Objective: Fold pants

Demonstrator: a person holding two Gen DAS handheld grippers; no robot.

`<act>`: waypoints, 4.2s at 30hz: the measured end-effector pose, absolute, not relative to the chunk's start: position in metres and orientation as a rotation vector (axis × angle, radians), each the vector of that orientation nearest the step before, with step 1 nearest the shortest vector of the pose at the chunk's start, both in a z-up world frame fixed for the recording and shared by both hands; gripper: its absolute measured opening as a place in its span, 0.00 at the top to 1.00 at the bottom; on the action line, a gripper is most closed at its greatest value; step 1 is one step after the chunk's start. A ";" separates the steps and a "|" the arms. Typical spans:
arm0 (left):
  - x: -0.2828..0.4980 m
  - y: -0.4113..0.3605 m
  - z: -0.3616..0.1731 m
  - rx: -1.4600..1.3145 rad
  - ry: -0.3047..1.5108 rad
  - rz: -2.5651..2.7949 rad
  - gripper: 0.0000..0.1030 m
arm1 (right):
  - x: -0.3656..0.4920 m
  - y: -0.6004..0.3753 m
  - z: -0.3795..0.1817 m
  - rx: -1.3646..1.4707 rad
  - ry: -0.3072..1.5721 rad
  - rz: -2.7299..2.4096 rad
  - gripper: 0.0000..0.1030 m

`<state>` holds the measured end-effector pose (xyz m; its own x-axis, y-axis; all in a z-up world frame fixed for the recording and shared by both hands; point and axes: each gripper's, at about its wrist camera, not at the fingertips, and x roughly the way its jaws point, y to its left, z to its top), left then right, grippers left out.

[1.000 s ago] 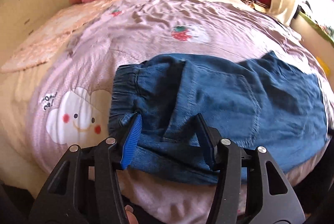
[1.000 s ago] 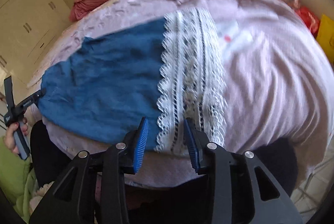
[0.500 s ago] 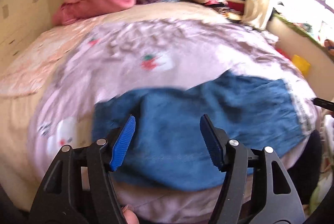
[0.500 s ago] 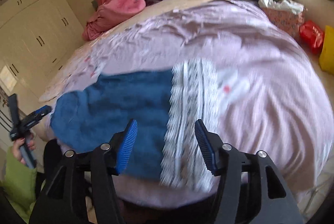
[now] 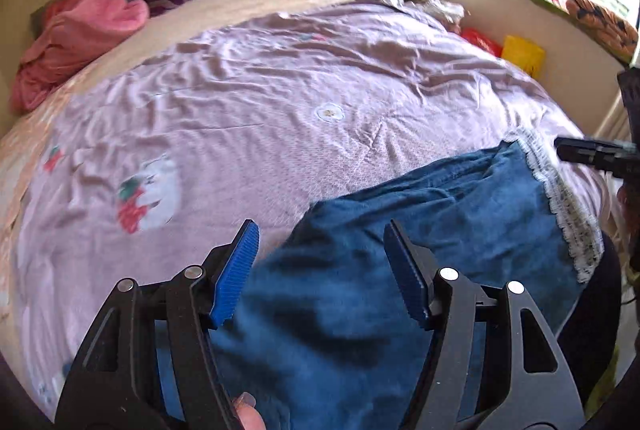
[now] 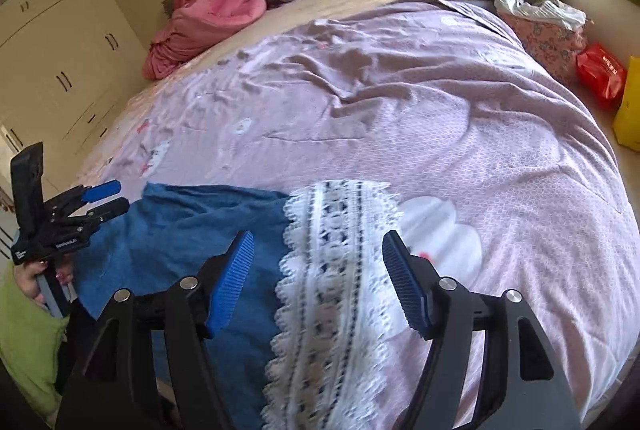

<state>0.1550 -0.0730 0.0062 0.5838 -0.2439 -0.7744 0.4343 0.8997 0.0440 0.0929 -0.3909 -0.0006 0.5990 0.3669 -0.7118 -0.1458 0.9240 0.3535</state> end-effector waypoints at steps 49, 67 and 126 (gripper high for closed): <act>0.194 -0.077 -0.034 0.093 0.970 -0.413 0.94 | 0.122 -0.398 -0.016 0.304 0.836 0.430 0.82; 0.228 -0.093 -0.036 0.104 0.890 -0.309 0.97 | 0.210 -0.391 -0.036 0.071 0.962 0.306 0.80; 0.048 0.025 -0.020 0.010 0.890 -0.015 0.36 | 0.047 -0.417 -0.042 0.441 0.979 0.283 0.52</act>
<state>0.0476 0.0253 -0.0195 0.6290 -0.0090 -0.7774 0.0173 0.9998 0.0025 0.0473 -0.4169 -0.0419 0.5322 0.4229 -0.7335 -0.0339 0.8762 0.4807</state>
